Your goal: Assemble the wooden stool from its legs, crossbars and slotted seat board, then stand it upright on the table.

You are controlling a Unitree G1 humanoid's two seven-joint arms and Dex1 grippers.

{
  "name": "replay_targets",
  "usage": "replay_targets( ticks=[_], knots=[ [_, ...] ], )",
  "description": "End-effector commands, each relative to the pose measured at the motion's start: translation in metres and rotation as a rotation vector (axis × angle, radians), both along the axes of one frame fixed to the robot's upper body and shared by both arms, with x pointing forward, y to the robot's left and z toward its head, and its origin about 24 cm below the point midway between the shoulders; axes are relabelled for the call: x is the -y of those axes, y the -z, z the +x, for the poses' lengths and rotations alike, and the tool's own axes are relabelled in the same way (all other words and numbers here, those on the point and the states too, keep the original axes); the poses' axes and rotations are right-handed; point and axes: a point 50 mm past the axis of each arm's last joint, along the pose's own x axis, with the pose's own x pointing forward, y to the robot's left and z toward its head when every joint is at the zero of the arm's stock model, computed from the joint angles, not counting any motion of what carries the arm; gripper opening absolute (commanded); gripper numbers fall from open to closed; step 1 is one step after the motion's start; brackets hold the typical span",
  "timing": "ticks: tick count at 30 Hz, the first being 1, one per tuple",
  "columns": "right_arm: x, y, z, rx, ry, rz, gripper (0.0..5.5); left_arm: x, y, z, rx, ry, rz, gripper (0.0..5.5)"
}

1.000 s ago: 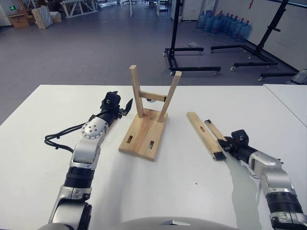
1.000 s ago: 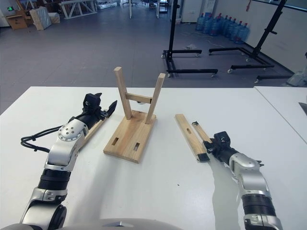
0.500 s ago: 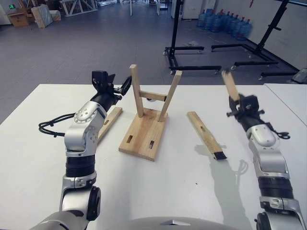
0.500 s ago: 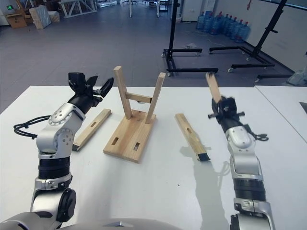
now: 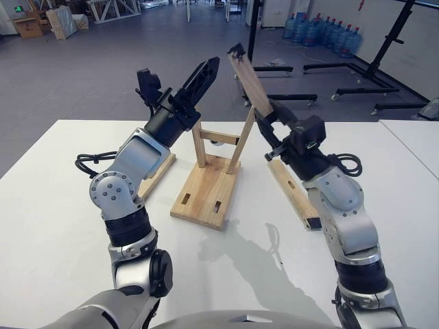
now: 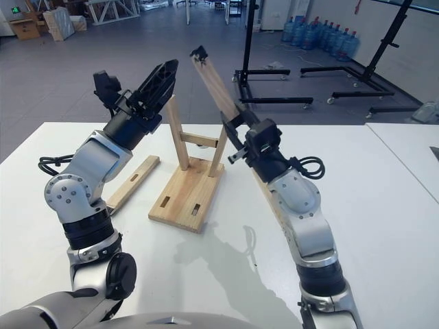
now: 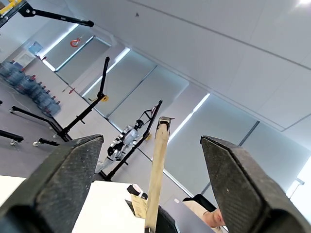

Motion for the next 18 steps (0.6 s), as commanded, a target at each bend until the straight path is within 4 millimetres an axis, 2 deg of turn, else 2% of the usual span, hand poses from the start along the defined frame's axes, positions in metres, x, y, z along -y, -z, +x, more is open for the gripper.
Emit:
replay_targets(
  ticks=[1, 6, 18],
  knots=[
    [-0.010, 0.006, -0.007, -0.053, -0.079, -0.004, 1.29, 0.002, -0.006, -0.003, 0.027, 0.014, 0.030, 3.70],
    [-0.019, 0.010, -0.013, -0.095, -0.158, -0.006, 1.29, 0.004, -0.005, -0.005, 0.044, 0.026, 0.077, 3.70],
    [-0.020, 0.013, -0.016, -0.113, -0.164, -0.018, 1.29, -0.005, -0.002, -0.004, 0.048, 0.019, 0.133, 1.99]
  ],
)
